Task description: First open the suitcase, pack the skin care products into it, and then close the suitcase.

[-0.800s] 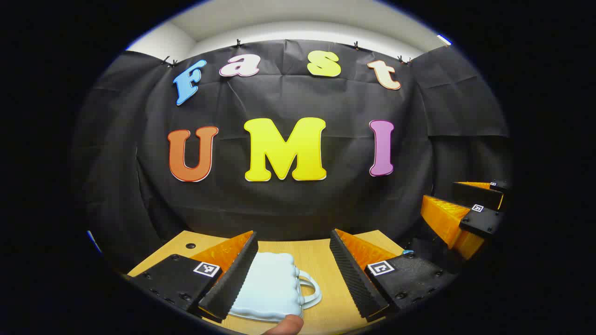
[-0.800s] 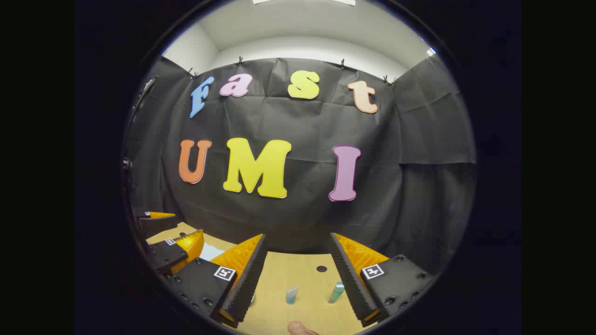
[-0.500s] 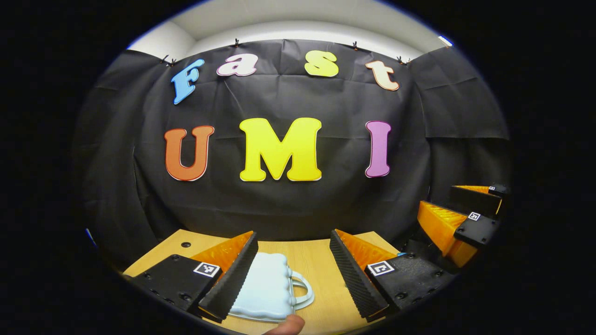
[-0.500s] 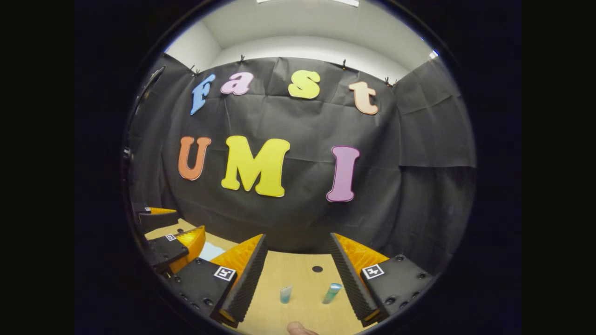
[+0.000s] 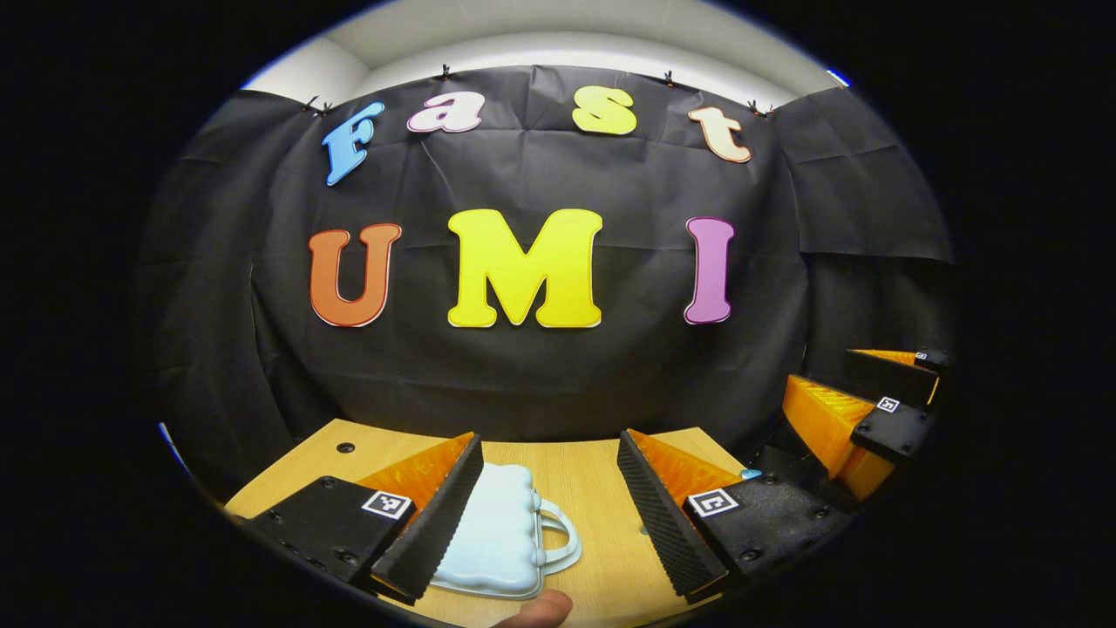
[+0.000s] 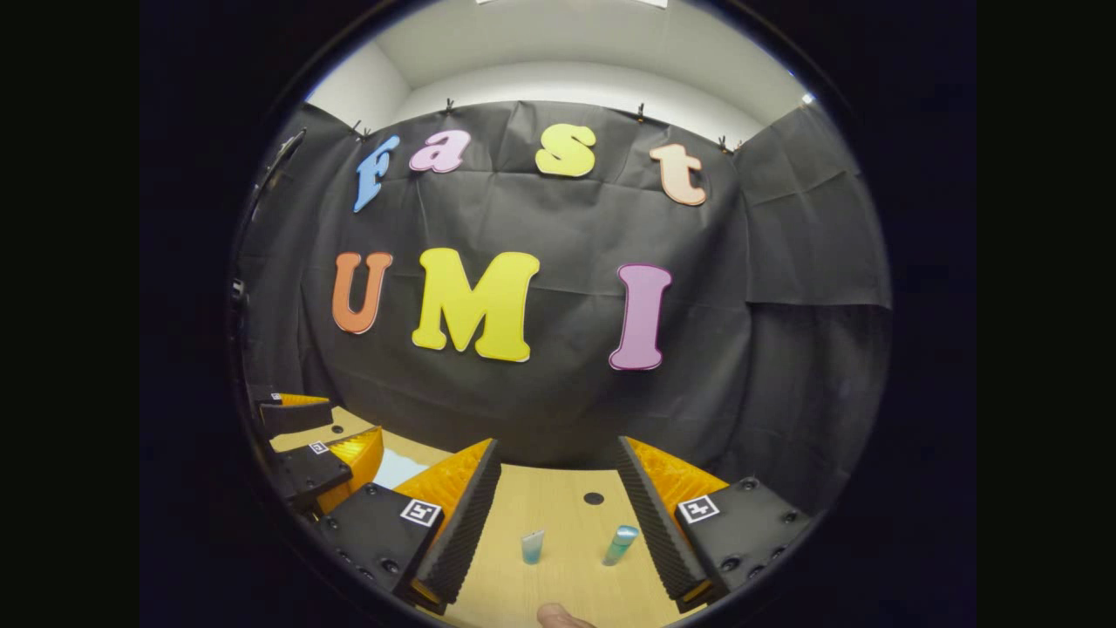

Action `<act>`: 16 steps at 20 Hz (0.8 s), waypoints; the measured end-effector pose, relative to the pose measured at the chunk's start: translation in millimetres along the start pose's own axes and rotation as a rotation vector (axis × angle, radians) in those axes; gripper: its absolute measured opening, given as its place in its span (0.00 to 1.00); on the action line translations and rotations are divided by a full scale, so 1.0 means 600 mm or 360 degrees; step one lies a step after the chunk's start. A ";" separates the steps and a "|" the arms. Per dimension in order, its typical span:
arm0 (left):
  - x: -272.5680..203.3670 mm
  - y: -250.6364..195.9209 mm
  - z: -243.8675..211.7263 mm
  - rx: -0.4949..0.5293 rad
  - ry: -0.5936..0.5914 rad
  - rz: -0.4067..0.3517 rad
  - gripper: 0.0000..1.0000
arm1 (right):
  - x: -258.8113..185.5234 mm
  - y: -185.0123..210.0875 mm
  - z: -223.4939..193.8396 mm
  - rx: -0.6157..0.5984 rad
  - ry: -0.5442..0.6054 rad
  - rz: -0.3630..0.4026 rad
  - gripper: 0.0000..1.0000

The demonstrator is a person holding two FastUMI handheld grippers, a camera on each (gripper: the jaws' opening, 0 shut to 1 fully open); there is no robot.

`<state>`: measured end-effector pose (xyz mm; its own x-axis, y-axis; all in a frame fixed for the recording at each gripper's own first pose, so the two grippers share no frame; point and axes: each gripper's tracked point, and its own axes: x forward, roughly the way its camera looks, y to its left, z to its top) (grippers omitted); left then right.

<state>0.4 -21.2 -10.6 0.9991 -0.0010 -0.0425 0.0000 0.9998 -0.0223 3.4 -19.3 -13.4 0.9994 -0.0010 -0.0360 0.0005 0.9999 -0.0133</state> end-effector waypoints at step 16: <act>0.090 -0.011 -0.250 0.1153 0.0135 0.0178 0.98 | 0.000 -0.198 -0.112 -0.0093 0.0142 -0.0217 0.80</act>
<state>47.8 -31.0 -162.8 0.9880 0.1295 -0.0837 -0.0442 0.7579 0.6509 0.8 -138.7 -78.8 0.9830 -0.1401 -0.1187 0.1309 0.9880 -0.0818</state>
